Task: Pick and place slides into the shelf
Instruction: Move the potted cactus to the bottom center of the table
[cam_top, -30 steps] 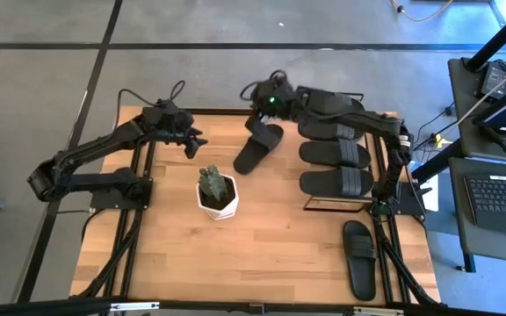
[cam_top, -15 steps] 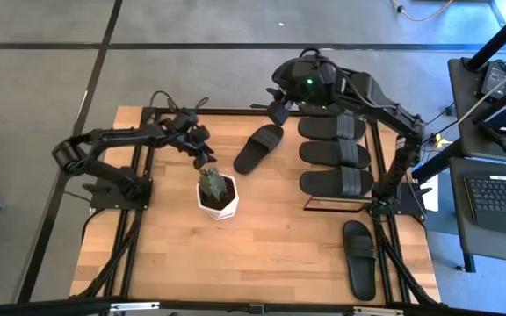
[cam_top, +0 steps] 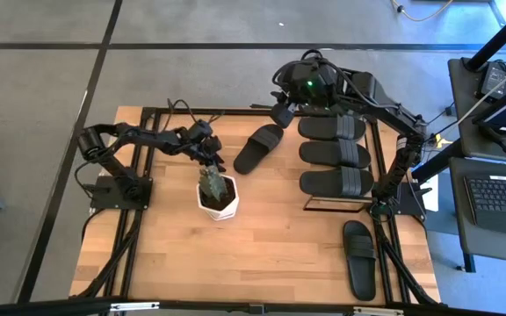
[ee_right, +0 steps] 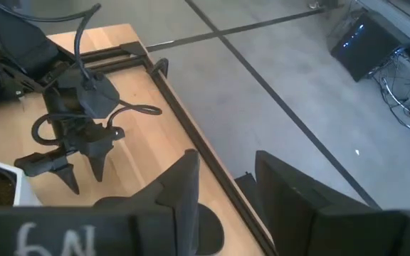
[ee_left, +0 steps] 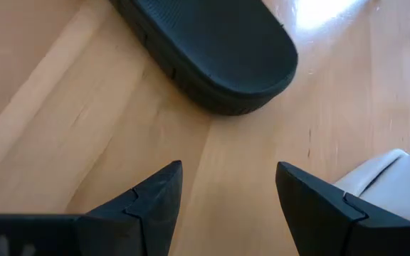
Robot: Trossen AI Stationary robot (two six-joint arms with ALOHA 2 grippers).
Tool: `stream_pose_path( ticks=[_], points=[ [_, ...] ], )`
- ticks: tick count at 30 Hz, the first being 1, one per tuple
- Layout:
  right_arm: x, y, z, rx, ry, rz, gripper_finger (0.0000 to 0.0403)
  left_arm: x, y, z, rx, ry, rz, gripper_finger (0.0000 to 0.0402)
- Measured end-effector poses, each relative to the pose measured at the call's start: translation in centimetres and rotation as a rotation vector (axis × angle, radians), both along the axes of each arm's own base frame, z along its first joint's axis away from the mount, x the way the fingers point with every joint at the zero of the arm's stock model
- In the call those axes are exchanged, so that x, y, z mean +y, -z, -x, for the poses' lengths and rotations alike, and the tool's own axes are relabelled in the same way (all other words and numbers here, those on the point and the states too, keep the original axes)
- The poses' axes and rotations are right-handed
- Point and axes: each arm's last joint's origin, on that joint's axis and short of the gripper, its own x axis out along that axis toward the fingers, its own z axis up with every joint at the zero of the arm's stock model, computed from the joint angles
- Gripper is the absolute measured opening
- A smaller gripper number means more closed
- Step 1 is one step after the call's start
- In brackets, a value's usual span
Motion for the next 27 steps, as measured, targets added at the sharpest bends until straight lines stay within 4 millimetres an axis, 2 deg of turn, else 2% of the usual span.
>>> stream_pose_path(
  ticks=[11, 17, 22, 27],
  points=[
    [0.0, 0.2, 0.2, 0.031, 0.001, -0.009, 0.0139, 0.0, 0.1, 0.0, 0.015, -0.016, -0.018, 0.0218],
    [0.0, 0.2, 0.2, 0.03, 0.001, -0.01, 0.0139, 1.4, 0.0, 0.9, 0.023, -0.121, 0.0, 0.0218],
    [0.0, 0.3, 0.2, 0.032, 0.001, -0.01, 0.0139, 2.9, -1.8, 2.6, -0.015, -0.212, -0.026, 0.0218],
    [0.1, 0.4, 0.3, 0.047, 0.001, -0.015, 0.0139, 2.2, -4.6, 4.7, -0.015, -0.252, -0.027, 0.0218]
  ],
)
